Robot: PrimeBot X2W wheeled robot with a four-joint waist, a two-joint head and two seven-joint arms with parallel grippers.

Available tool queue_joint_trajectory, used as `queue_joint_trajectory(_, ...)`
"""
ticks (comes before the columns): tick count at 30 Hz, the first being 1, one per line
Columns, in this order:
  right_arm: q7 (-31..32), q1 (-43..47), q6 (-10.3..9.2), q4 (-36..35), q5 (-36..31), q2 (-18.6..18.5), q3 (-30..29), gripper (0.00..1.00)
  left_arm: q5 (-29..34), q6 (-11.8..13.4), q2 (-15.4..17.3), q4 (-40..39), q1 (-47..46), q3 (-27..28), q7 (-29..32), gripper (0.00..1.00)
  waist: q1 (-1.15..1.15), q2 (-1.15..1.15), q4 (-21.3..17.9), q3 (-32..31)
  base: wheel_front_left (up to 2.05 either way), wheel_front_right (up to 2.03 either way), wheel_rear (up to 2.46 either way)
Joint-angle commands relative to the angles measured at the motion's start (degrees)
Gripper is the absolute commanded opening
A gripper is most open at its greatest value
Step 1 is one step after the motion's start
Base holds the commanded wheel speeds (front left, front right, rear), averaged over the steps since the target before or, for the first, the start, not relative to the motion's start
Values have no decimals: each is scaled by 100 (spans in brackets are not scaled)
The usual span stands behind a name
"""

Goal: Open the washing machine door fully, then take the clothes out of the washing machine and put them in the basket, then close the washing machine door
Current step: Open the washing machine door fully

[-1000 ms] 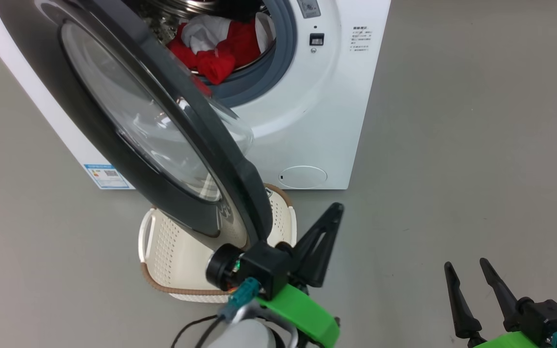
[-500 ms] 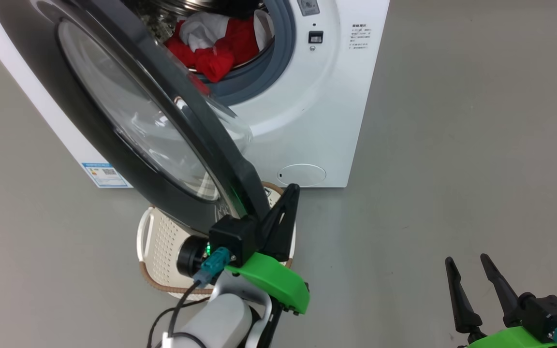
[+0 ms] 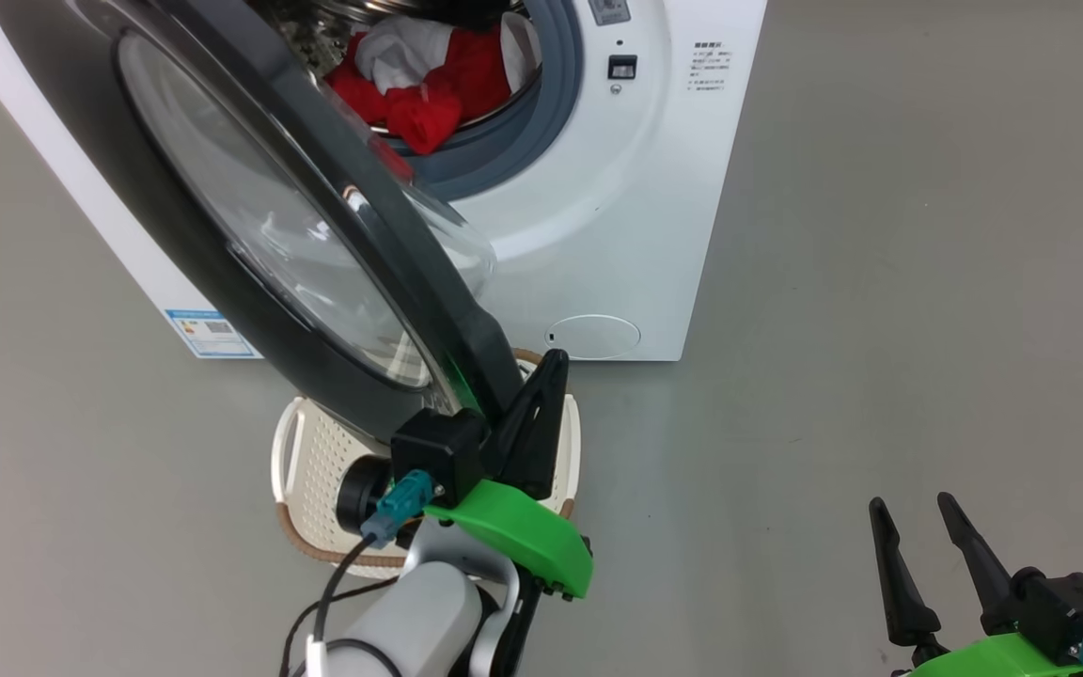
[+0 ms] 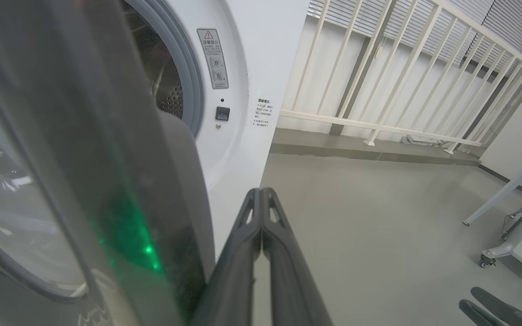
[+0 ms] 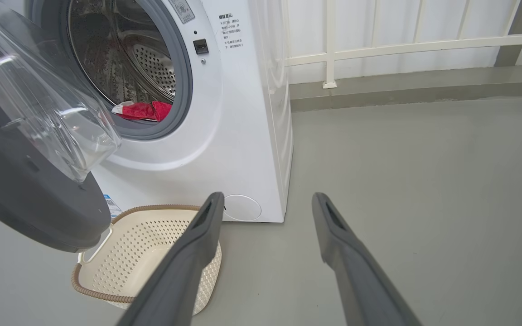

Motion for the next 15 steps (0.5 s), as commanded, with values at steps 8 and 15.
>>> queue_joint_trajectory(8,-37,-241,36,-130,18,-77,72,100,245,-80,88,115,71,330,-28,0,0,0,71,1,0,0,0)
queue_joint_trajectory(15,-37,-241,36,-123,25,-77,37,100,437,-182,106,124,322,511,-28,0,0,0,113,-17,0,0,0)
